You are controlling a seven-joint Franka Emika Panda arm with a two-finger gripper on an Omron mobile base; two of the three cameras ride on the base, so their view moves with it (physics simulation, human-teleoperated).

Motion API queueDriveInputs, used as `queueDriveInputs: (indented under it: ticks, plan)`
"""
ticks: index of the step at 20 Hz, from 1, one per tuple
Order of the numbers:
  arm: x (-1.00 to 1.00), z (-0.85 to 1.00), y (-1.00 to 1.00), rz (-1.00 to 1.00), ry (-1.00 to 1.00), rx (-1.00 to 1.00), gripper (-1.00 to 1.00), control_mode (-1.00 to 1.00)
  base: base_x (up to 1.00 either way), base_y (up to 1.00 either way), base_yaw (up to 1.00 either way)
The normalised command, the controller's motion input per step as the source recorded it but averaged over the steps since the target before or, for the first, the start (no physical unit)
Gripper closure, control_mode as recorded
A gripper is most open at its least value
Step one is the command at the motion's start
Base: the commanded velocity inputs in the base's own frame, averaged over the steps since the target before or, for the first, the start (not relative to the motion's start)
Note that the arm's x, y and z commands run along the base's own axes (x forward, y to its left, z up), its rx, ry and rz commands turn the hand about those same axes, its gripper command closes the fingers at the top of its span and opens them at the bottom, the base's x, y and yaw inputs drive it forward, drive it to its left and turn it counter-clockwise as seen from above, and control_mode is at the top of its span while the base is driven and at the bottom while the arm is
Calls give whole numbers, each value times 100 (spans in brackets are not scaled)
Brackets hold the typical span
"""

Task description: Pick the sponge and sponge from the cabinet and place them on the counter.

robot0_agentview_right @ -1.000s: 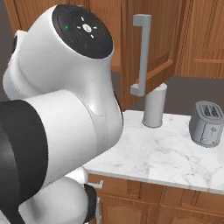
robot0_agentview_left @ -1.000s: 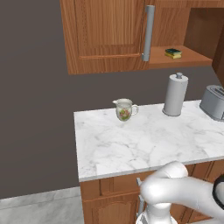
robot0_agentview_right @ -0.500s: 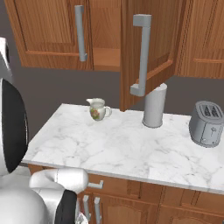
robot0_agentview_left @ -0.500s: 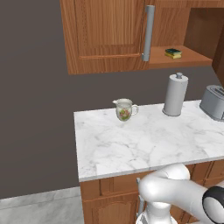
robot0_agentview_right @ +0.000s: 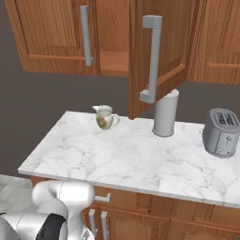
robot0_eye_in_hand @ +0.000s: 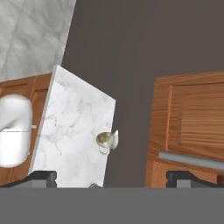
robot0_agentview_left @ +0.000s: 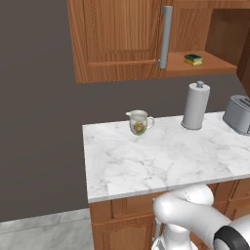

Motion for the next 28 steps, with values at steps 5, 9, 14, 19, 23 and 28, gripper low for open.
queueDriveInputs:
  ticks: [5, 9, 14, 19, 23, 28]
  plan:
    - [7, 25, 5, -17, -14, -11, -100, -100, 0, 0, 0]
    - [16, 11, 19, -13, -11, -8, -100, -100, 0, 0, 0]
    - [26, 11, 12, -17, -8, -10, -100, -100, 0, 0, 0]
    - [22, 9, 6, -22, -12, -12, -100, -100, 0, 0, 0]
    - [17, 3, 0, -22, -13, -11, -100, -100, 0, 0, 0]
    - [21, 0, 0, -24, -9, -6, -100, -100, 0, 0, 0]
